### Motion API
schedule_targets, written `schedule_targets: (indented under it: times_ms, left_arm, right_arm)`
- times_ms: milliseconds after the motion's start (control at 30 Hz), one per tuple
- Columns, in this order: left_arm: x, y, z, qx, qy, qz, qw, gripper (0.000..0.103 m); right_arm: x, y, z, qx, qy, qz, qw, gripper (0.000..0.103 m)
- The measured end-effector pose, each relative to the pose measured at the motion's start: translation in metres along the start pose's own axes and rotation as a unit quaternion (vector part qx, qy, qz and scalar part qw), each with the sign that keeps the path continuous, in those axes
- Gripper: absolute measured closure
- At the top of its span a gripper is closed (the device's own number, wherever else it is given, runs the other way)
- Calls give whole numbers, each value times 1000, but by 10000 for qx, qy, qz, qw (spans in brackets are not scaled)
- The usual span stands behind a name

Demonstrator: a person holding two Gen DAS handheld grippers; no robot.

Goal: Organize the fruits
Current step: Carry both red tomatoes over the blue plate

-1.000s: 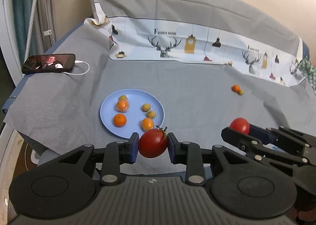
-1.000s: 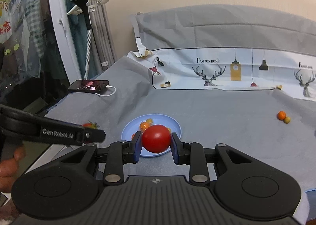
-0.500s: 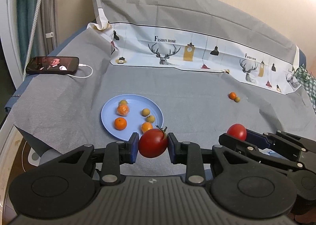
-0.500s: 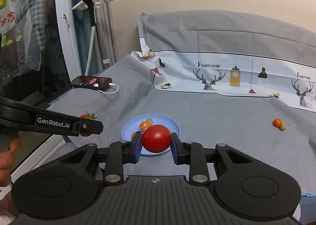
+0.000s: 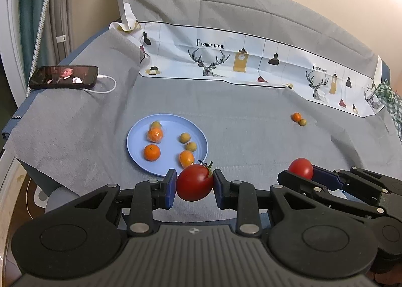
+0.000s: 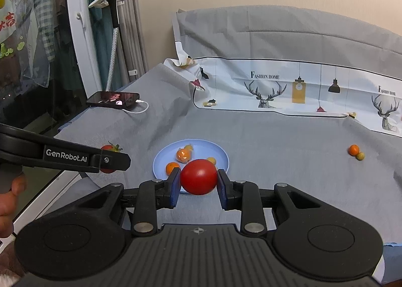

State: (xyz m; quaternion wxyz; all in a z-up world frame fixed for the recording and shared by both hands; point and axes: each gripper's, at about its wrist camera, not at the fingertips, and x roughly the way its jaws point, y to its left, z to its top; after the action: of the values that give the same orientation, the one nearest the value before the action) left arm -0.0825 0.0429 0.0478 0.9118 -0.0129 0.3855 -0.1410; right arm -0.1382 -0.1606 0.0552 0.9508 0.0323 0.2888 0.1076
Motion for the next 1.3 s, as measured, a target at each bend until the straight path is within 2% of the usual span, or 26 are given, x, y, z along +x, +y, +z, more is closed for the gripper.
schedule_targets:
  times_ms: [833,1300]
  left_arm:
    - [24,8,6,-46,213,7,9998,69]
    - [62,38,33,-325,351,257,9985,69]
  right_arm:
    - [23,-3,1,40,303,-4,9995,71]
    - [62,-2,6,-98,574,35,9983,71]
